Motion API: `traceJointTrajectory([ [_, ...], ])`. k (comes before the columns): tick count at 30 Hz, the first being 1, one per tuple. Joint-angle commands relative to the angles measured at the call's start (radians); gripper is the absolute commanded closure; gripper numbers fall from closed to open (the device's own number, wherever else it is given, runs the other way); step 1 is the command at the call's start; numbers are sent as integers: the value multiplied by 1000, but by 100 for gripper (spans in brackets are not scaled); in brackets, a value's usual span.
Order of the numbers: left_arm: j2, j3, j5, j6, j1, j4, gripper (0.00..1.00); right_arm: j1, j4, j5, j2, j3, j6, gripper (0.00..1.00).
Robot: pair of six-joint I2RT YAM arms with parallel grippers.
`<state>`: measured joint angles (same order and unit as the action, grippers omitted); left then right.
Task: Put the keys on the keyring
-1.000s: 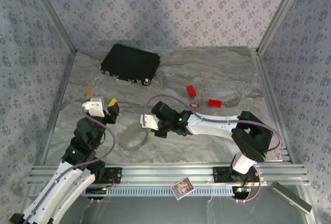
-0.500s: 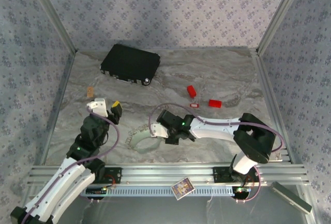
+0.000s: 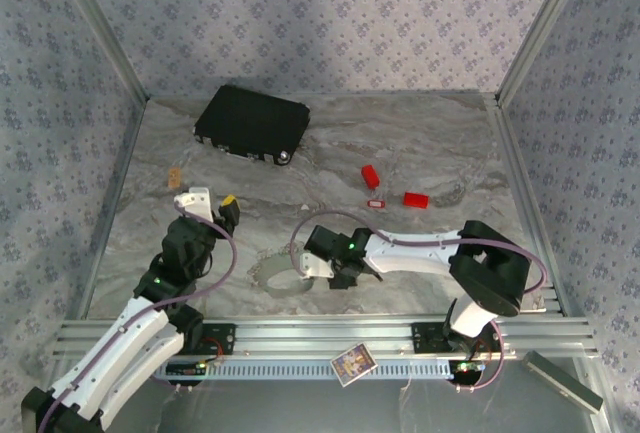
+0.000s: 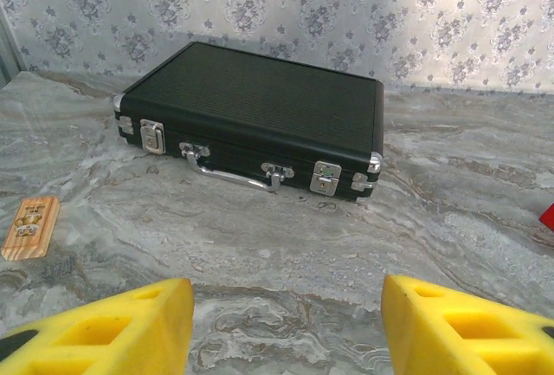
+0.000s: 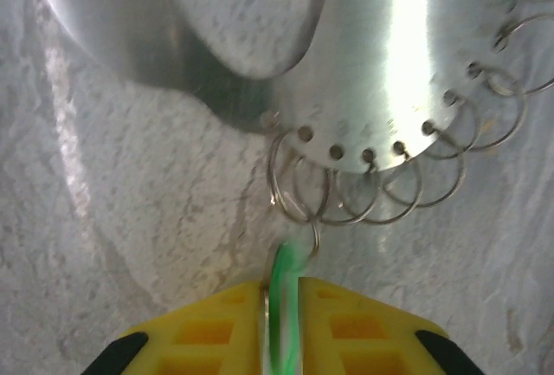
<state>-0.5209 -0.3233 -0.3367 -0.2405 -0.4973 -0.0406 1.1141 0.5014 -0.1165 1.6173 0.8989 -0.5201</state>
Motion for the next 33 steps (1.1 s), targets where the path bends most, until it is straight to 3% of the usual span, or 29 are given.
traceJointTrajectory([
  [1, -8, -32, 22, 10, 8, -36, 40, 6, 65, 20, 1, 2, -2, 74],
  [6, -24, -38, 59, 25, 8, -40, 37, -27, 47, 113, -82, -9, 28, 68],
  [9, -42, -43, 99, 39, 8, -47, 36, -93, -65, 185, -193, -44, 61, 68],
  [13, -81, -61, 167, 40, 9, -45, 35, -191, -308, 265, -306, -126, 274, 68],
  [18, -139, -77, 212, -22, 9, -25, 34, -234, -470, 296, -272, -166, 560, 67],
  [23, -219, -97, 272, -121, 10, 31, 35, -276, -345, 319, -145, -68, 770, 68],
  [27, -295, -118, 388, -182, 9, 78, 34, -304, -201, 378, -49, 21, 767, 69],
  [33, -397, -136, 476, -270, 9, 111, 35, -312, -155, 450, 37, 70, 750, 69],
])
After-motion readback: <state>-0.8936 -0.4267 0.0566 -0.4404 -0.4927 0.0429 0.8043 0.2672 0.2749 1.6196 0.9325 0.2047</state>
